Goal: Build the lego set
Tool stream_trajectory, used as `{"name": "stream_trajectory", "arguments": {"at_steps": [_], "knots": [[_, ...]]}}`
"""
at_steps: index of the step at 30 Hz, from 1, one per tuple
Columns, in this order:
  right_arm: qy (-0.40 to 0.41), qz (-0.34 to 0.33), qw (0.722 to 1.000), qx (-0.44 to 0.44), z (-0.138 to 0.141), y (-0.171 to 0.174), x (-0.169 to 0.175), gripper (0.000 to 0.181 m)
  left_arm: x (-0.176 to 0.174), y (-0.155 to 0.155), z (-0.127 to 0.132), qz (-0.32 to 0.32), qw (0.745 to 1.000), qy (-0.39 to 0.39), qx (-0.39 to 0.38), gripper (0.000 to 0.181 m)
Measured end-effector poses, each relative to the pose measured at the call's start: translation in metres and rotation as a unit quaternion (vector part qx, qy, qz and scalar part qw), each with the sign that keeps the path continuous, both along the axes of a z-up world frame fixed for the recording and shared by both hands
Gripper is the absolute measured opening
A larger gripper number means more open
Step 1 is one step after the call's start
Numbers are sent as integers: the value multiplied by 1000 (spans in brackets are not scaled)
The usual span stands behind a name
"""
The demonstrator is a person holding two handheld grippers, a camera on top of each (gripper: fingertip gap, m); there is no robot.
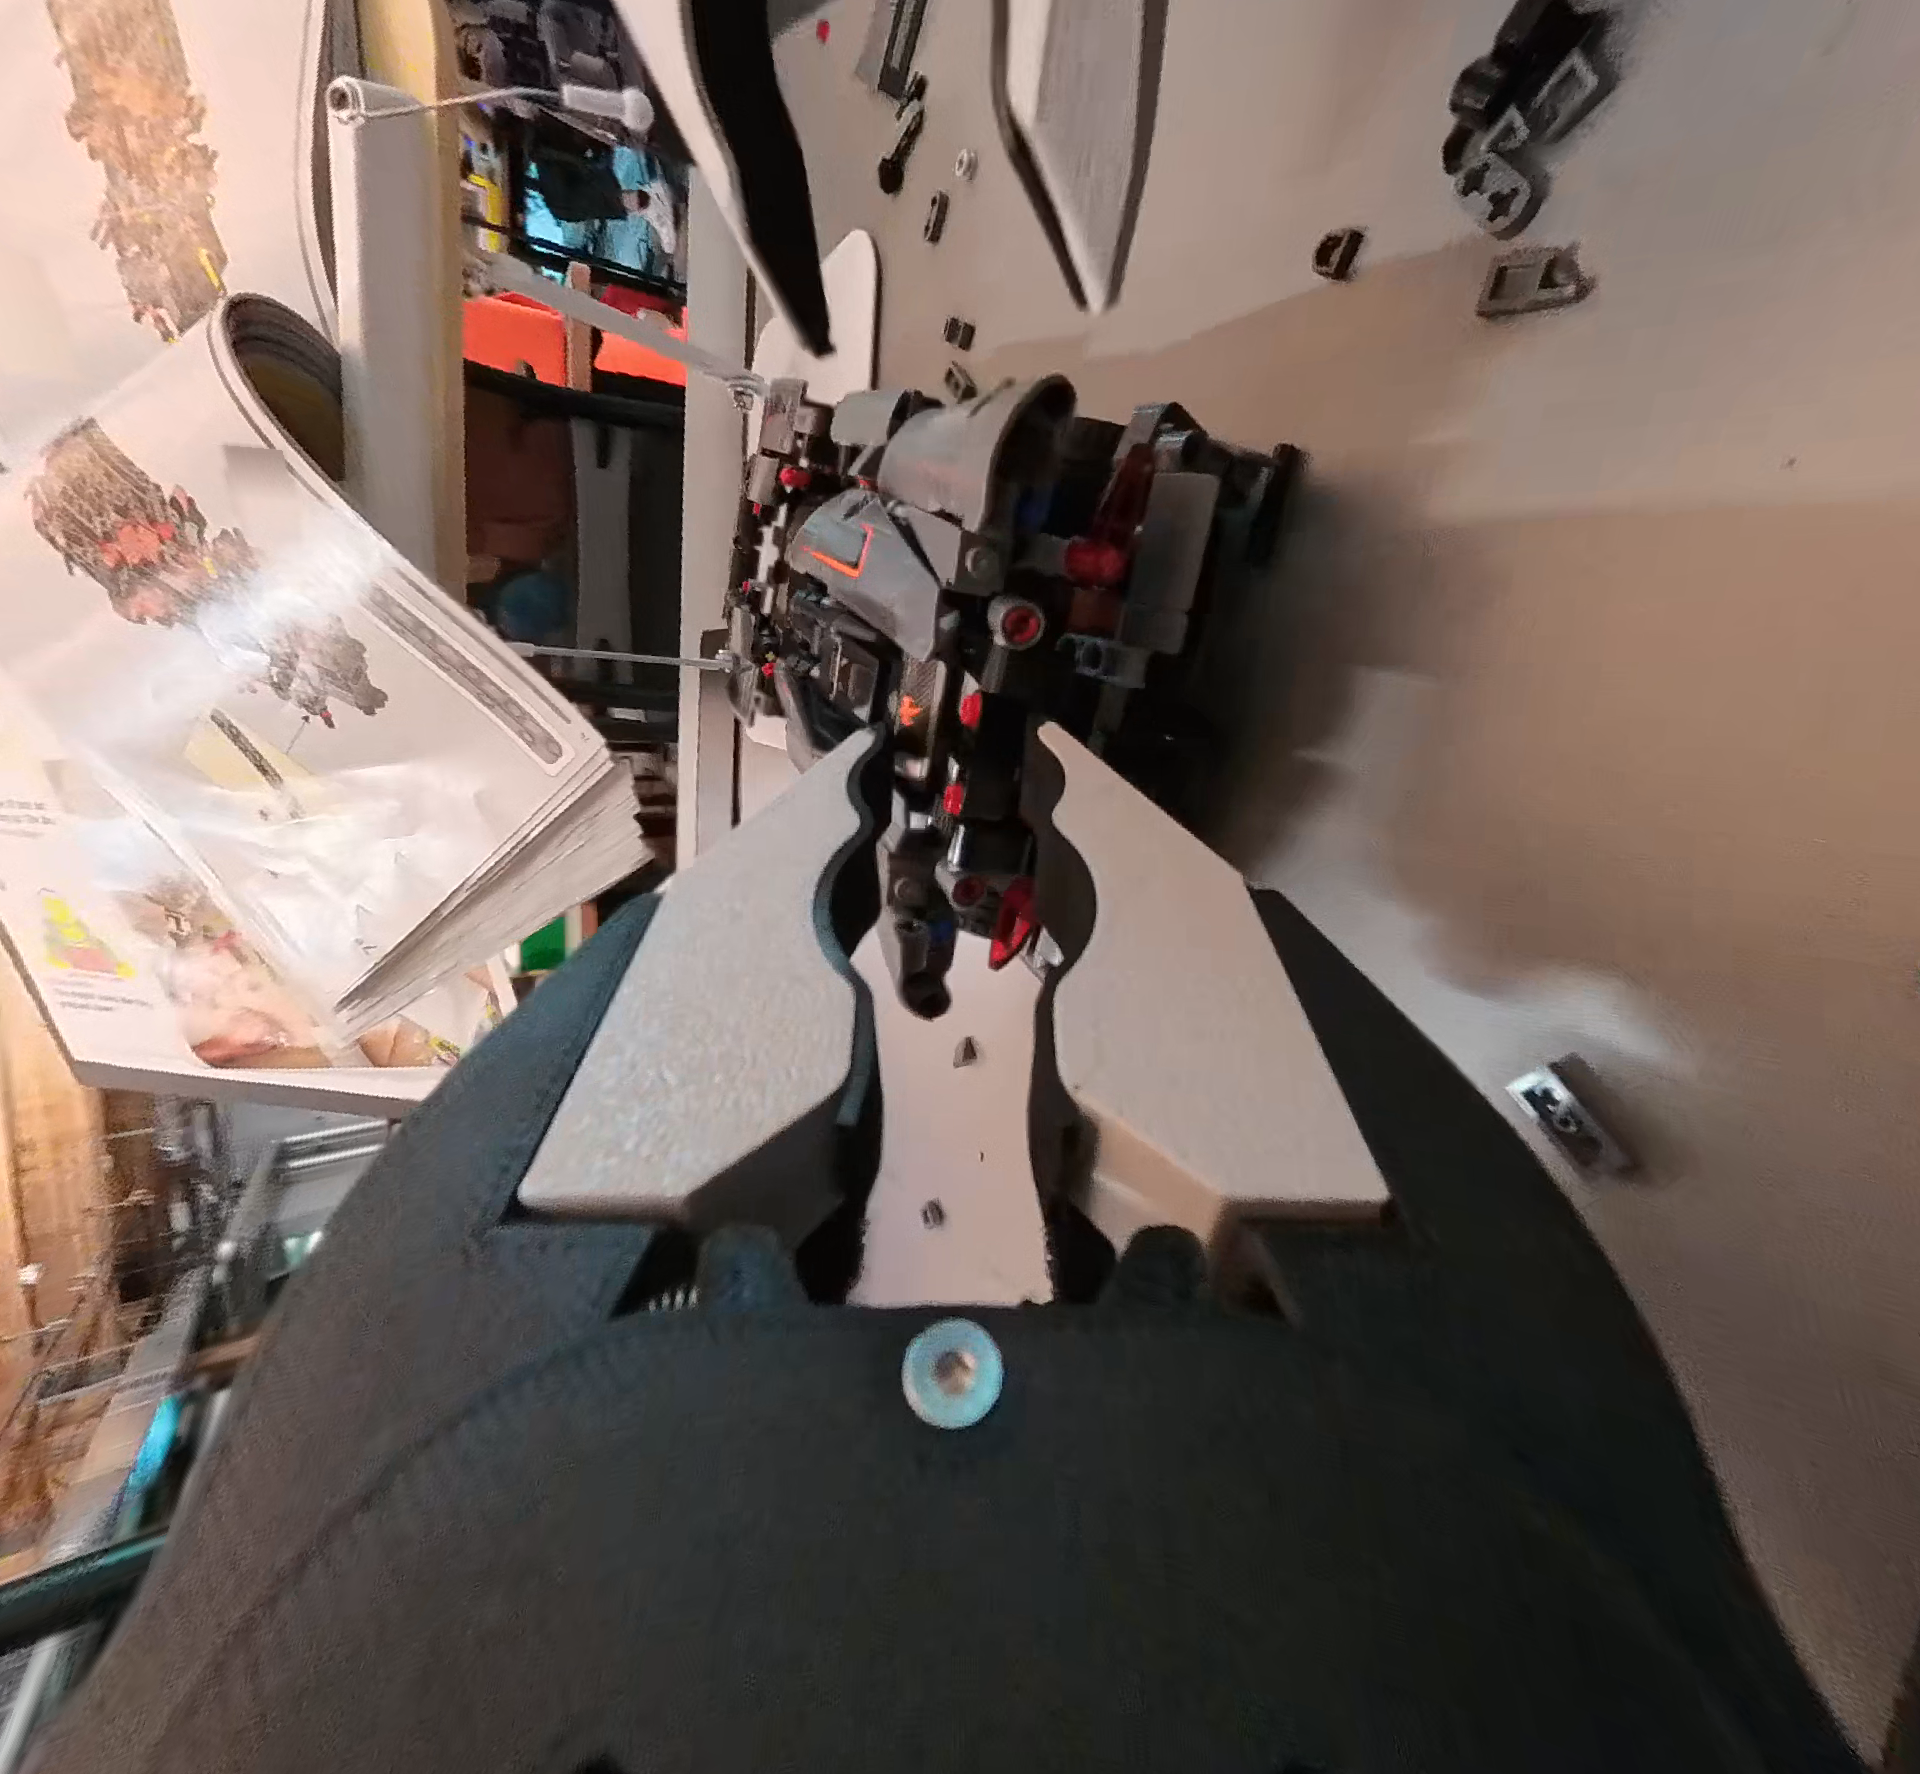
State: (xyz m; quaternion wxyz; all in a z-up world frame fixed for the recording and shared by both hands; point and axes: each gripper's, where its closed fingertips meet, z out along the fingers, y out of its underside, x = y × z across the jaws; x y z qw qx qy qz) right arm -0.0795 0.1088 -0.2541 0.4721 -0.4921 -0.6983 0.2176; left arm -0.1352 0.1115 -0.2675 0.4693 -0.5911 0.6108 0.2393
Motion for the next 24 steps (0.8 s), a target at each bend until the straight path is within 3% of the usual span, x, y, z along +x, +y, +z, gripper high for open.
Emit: {"name": "stream_trajectory", "arguments": {"at_steps": [3, 6, 18, 24], "knots": [[-35, -5, 995, 94, -12, 2, -10, 43, 1, 1, 0, 0, 999, 22, 24, 18], [-47, -16, 988, 149, -15, 6, -19, 26, 2, 3, 2, 0, 999, 18, 28, 16], [10, -1, 1000, 21, -4, 8, -19, 25, 2, 7, 9, -4, 1000, 4, 11, 12], [-15, 14, 999, 31, -14, 5, -18, 28, 2, 6, 0, -7, 1000, 12, 9, 14]]}}
